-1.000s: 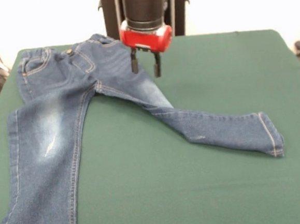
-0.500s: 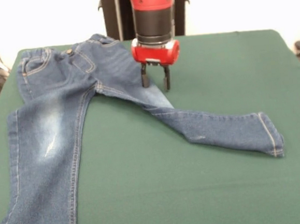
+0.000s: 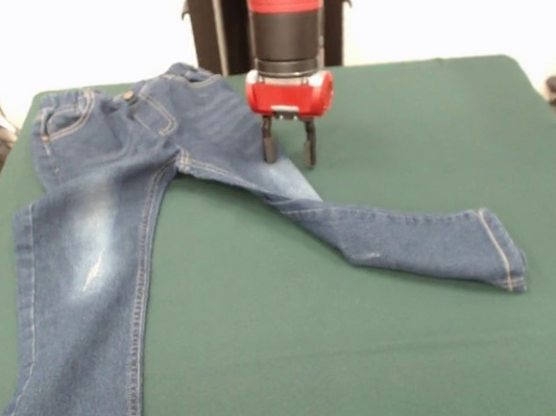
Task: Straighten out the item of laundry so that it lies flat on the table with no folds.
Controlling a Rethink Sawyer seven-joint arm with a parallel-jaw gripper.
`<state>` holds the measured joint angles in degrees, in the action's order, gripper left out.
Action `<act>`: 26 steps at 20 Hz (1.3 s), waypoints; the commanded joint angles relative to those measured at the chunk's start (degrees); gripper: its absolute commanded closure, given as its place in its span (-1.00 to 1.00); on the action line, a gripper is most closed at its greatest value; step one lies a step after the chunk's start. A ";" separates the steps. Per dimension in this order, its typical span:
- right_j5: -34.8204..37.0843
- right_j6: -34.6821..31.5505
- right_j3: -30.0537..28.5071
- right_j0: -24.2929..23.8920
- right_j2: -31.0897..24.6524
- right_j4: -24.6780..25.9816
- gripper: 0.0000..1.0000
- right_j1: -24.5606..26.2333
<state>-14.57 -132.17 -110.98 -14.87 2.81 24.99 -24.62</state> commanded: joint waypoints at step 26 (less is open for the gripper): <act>25.60 4.29 -5.11 -16.90 -15.82 -2.06 1.00 -16.38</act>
<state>-12.20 -132.17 -113.76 -23.48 -1.27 25.65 -27.83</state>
